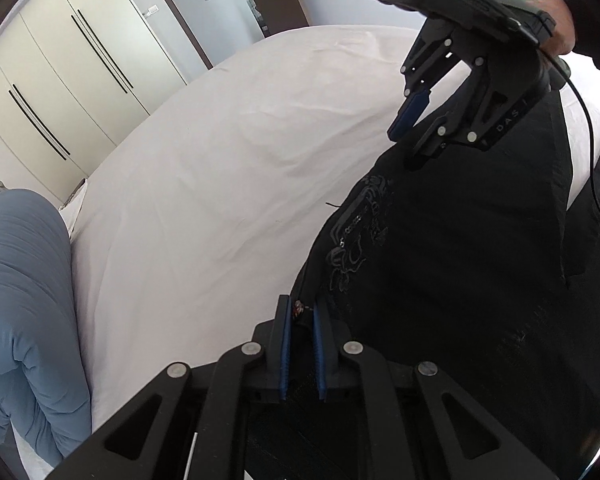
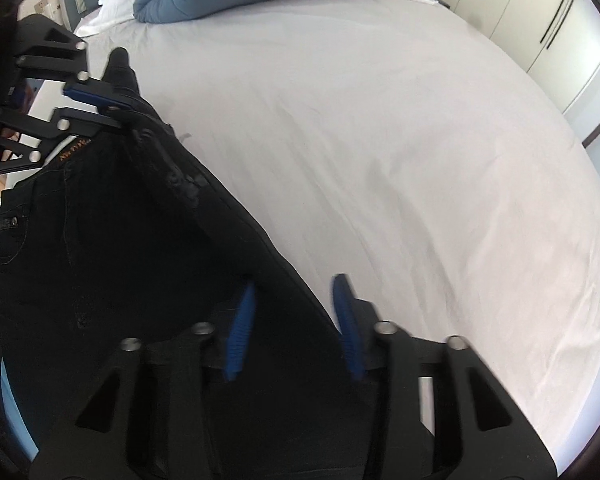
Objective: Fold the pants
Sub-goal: 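Grasp the jeans waistband with the left gripper while the right gripper grasps it too, then lift the waistband with both grippers and lay one leg over the other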
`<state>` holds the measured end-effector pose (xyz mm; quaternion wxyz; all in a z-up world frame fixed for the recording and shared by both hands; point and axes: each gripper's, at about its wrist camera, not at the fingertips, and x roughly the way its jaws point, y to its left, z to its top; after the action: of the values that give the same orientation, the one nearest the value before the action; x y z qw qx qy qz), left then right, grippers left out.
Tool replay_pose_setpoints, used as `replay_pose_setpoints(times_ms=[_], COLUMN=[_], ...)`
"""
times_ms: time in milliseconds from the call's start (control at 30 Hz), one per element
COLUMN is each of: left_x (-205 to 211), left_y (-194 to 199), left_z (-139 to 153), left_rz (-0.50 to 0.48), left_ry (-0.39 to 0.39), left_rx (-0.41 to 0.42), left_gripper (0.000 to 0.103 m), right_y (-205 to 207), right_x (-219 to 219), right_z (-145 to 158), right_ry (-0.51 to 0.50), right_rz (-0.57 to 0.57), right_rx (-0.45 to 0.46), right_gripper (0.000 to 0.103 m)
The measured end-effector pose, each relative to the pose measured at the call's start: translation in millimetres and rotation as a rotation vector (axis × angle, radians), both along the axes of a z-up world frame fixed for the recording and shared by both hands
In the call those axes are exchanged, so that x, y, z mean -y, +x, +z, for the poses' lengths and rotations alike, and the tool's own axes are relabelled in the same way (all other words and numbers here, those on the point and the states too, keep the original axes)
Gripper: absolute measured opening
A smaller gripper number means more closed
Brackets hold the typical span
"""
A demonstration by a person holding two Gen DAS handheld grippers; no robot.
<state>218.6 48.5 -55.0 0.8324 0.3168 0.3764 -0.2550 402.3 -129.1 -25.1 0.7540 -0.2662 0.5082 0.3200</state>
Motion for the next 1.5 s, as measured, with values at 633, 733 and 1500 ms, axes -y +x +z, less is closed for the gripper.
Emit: replay_pose_setpoints(times_ms=[633, 733, 1500], left_x=[-20, -24, -66], left_y=[-27, -40, -199], left_z=[3, 3, -37], left_rz=[0.051, 0.052, -0.095], left_ry=[-0.062, -0.068, 0.105], left_rx=[-0.019, -0.030, -0.034], left_gripper=[0.010, 0.010, 0.009], right_y=[-62, -79, -387], right_x=[-4, -13, -89], right_z=[15, 13, 11], right_ry=[0.198, 0.254, -0.091], right_rz=[-0.287, -0.301, 0.012], right_rx=[-0.102, -0.127, 0.177], right_gripper=[0.002, 0.002, 0.002])
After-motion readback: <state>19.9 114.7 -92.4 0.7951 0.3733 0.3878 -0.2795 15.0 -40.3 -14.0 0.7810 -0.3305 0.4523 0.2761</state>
